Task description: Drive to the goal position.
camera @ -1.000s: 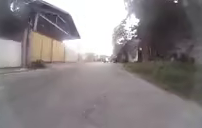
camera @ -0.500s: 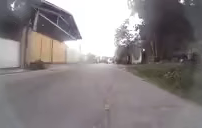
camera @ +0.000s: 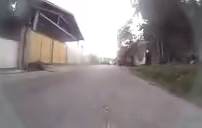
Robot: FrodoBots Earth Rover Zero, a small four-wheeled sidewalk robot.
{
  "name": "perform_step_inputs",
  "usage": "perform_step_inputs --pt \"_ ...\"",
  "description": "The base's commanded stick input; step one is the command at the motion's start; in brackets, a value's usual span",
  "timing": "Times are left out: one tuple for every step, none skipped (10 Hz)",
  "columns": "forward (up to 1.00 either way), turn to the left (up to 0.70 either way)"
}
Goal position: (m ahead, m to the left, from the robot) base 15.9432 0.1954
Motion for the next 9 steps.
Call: perform_step_inputs --pt "1.0 0.0" --pt "1.0 0.0" --pt "1.0 0.0" --pt "1.0 0.0" --pt "1.0 0.0" --pt "1.0 0.0" --pt "1.0 0.0" --pt "1.0 0.0" --pt "1.0 -0.34"
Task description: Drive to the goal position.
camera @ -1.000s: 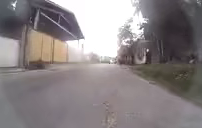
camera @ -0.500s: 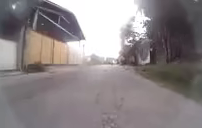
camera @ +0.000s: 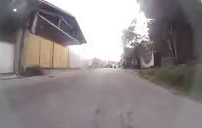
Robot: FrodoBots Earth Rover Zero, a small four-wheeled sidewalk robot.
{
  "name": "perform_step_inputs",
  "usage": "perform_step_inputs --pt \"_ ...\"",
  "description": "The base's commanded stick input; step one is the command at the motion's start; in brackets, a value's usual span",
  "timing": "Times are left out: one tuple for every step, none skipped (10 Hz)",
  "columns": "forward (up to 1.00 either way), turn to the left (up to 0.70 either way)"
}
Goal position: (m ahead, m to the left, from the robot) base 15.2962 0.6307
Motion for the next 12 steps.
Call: perform_step_inputs --pt "1.0 -0.4" --pt "1.0 -0.4" --pt "1.0 -0.4" --pt "1.0 -0.4" --pt "1.0 -0.4" --pt "1.0 -0.4" --pt "1.0 -0.4" --pt "1.0 -0.4" --pt "1.0 -0.11" --pt "1.0 0.0" --pt "1.0 0.0" --pt "1.0 0.0"
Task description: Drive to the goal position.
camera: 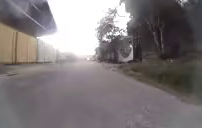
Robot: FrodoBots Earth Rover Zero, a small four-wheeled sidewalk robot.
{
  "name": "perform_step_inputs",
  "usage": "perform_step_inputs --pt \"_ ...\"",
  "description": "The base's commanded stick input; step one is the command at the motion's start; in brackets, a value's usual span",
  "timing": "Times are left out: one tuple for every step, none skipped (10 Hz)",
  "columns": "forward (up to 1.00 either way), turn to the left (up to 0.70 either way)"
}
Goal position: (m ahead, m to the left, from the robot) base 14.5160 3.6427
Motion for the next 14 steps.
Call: perform_step_inputs --pt "1.0 0.0" --pt "1.0 0.0" --pt "1.0 0.0" --pt "1.0 0.0" --pt "1.0 0.0" --pt "1.0 0.0" --pt "1.0 0.0" --pt "1.0 0.0" --pt "1.0 0.0" --pt "1.0 0.0" --pt "1.0 0.0" --pt "1.0 0.0" --pt "1.0 0.0" --pt "1.0 0.0"
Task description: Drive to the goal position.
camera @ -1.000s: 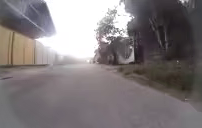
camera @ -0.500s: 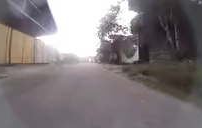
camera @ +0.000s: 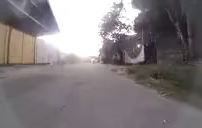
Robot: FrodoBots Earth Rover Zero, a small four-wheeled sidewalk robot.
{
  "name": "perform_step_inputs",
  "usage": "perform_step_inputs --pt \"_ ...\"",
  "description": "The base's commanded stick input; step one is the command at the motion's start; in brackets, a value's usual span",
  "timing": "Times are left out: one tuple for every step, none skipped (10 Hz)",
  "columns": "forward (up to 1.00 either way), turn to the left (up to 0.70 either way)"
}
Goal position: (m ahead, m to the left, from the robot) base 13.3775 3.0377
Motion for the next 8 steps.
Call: perform_step_inputs --pt "1.0 0.0" --pt "1.0 0.0" --pt "1.0 0.0" --pt "1.0 0.0" --pt "1.0 0.0" --pt "1.0 0.0" --pt "1.0 0.0" --pt "1.0 0.0"
